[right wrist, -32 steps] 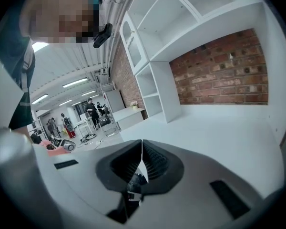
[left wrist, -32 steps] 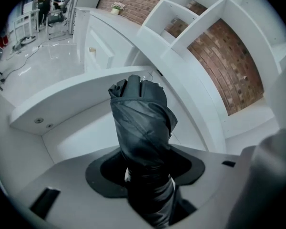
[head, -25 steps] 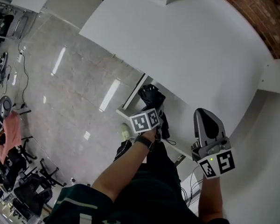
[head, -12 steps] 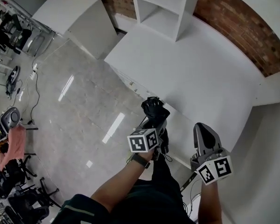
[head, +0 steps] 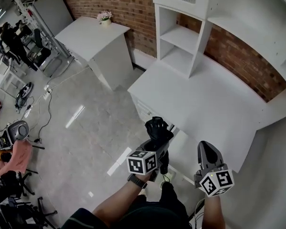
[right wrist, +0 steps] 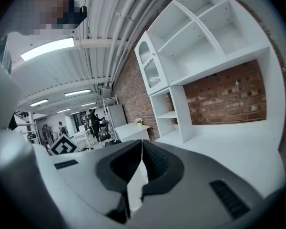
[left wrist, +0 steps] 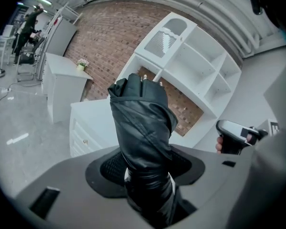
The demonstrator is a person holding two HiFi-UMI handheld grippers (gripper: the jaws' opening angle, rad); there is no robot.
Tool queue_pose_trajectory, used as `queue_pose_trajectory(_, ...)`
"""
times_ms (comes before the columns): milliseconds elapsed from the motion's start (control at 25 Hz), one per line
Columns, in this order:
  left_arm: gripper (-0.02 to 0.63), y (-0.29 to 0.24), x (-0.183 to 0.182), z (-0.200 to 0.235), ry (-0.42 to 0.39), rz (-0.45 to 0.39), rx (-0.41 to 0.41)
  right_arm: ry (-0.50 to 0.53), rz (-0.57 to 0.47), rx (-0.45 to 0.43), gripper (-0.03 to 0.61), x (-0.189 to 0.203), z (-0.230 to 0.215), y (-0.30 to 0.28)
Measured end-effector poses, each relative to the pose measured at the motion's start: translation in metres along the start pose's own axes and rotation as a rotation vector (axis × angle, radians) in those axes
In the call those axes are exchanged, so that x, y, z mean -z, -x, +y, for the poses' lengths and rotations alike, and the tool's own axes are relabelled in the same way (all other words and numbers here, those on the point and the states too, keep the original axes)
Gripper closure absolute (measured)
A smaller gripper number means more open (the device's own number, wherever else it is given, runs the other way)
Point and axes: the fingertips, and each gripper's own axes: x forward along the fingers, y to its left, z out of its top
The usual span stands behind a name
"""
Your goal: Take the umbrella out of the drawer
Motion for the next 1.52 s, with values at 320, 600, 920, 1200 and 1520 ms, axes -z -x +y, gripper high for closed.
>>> queue_pose_trajectory(320,0.380,0.049,-0.041,-0.013,-0.113,-0.086,0.030,0.023,-0.031,0.026,0.575,-0.020,0.019,0.011)
queue_pose_trajectory(600,0.380,0.096,-0.084,-0.038,-0.238,-0.169,0.082,0.065,-0.113,0.062,0.575,-0.058,0.048,0.027)
queue_pose_trajectory(920,0.379,0.153,-0.136,-0.066,-0.358,-0.288,0.103,0.109,-0.157,0.054,0.575,-0.090,0.075,0.029)
queue_pose_trajectory(1200,0.379,0.184,-0.168,-0.088,-0.430,-0.368,0.123,0.138,-0.202,0.057,0.575,-0.122,0.089,0.035)
queue_pose_trajectory(1520,0.379,0.205,-0.186,-0.102,-0.494,-0.419,0.127,0.176,-0.229,0.072,0.575,-0.145,0.101,0.042)
